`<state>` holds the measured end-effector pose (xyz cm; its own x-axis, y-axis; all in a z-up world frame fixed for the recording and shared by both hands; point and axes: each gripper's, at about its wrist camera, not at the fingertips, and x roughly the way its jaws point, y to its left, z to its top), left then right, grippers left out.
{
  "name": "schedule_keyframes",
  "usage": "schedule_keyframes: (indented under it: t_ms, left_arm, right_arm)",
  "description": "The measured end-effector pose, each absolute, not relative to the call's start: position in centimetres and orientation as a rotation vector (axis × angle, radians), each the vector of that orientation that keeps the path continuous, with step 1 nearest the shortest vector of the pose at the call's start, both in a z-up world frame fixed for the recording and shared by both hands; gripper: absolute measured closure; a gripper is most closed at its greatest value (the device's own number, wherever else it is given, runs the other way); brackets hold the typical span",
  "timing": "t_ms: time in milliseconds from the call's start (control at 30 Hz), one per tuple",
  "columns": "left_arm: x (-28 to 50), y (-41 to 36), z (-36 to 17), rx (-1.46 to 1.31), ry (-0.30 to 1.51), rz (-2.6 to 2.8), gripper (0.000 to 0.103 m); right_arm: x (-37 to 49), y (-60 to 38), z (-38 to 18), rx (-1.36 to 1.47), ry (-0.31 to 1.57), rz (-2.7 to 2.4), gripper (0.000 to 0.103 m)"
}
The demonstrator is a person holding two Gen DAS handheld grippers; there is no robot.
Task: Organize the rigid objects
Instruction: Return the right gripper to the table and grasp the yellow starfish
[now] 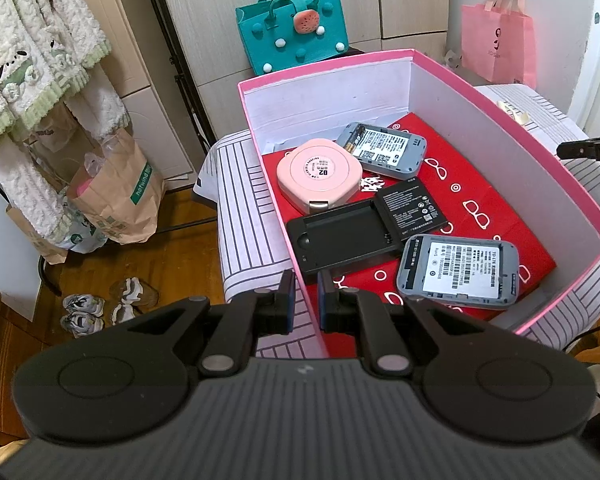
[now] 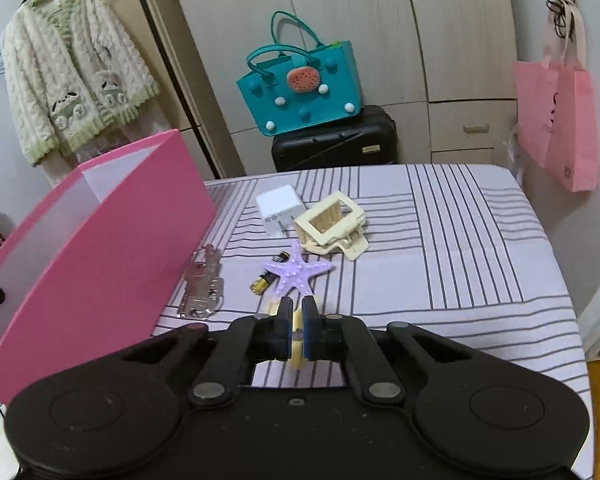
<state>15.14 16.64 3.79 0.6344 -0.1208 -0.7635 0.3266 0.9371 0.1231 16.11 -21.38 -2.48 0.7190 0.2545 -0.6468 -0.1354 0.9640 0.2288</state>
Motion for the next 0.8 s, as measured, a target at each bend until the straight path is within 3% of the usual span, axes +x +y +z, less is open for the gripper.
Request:
schedule_keyframes:
  t_ms: [133,267,300,367,500,567,800]
  left_arm:
    - [15.1,16.8,3.8,0.258,0.846,-0.261,0.092]
    - [15.1,16.7,3.7,0.255,0.845,-0.262,0.092]
    - [15.1,16.8,3.7,0.254,0.845,-0.262,0.092]
    - [15.1,16.8,3.7,0.258,0.845,-0.262,0.092]
    - [15.1,16.7,3.7,0.263,0.846,-0.262,0.092]
    - [15.1,16.6,3.7,0.264,0.845,-0.262,0.092]
    - [15.1,16.6,3.7,0.265,0.846,-0.262,0.092]
  right_arm:
    - [16.3,-21.3,-2.7,0.147,0.752,0.222,0.097]
    - [16.0,-21.1,-3.5,0.158,0.773,0.26,0.089]
    - [15.9,-21.0,-3.6,0.159,0.773,0.271,0.086]
    - [15.8,-20.7,-3.8,0.145,0.77,0.284,0.063]
    - [15.8,-19.3,-3.8,0.014,0.753,0.282,0.051]
    - [16.3,-18.7,-3.9,-0.034,0.753,0.275,0.041]
    - [18.0,-18.5,-5.3,-0.043,0.77,0.264,0.033]
